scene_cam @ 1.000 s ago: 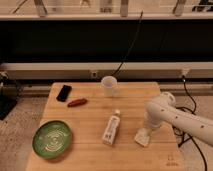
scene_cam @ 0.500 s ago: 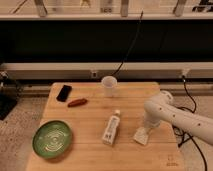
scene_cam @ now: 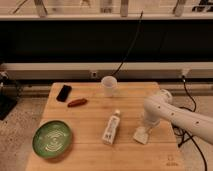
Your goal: Wipe the white sponge on the table
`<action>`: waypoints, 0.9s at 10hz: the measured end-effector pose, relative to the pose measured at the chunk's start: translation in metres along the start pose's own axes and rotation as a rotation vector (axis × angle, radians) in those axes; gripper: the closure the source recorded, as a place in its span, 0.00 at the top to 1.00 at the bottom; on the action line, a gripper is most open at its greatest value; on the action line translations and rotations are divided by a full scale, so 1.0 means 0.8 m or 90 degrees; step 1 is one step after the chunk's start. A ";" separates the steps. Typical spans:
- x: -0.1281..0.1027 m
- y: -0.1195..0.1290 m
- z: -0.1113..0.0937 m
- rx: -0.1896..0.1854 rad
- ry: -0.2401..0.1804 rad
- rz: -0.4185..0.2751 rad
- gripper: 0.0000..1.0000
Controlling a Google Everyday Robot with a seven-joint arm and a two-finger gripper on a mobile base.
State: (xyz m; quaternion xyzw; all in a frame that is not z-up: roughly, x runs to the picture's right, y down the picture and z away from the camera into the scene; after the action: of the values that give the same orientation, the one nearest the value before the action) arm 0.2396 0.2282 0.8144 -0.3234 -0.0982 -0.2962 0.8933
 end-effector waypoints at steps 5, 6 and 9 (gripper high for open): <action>0.000 -0.013 0.000 -0.004 -0.001 -0.008 0.00; 0.002 -0.011 0.001 -0.005 -0.002 -0.009 0.00; -0.002 -0.022 0.000 -0.008 -0.001 -0.014 0.00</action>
State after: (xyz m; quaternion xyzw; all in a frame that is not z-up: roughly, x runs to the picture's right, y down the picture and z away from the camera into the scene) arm 0.2276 0.2180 0.8231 -0.3282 -0.1006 -0.3065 0.8878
